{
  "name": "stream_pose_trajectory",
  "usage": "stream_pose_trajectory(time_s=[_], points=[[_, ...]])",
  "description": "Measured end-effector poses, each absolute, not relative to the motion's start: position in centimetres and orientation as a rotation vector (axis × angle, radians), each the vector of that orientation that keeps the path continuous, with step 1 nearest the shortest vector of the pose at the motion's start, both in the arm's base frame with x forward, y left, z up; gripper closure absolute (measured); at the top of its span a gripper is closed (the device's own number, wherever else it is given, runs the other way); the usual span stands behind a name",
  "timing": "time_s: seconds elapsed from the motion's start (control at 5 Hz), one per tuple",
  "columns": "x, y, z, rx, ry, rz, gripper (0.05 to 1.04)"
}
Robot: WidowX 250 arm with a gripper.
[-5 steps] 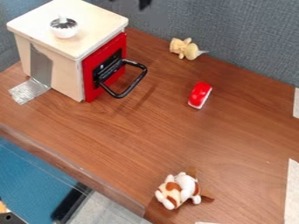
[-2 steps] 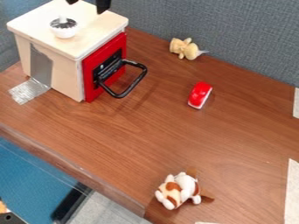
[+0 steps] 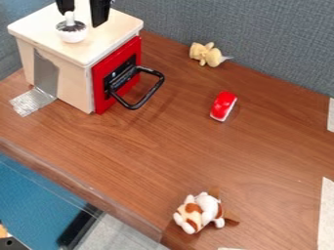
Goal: Move a object from the top of the box to the right side of the table
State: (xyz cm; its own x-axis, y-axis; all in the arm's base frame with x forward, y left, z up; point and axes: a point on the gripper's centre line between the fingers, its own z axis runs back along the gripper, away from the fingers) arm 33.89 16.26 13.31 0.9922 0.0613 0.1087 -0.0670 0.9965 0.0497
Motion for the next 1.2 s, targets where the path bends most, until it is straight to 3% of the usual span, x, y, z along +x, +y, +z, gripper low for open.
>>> stream_pose_trajectory(time_s=[0.4,0.8,1.0,1.2], points=[[33.1,16.7,13.2,0.083,-0.053,0.086,0.134],[33.0,17.0,12.2,0.093,0.020,0.109,0.727],[33.0,16.9,12.3,0.096,0.030,0.119,0.867],[34.1,14.9,12.3,0.098,0.018,0.105,0.869]])
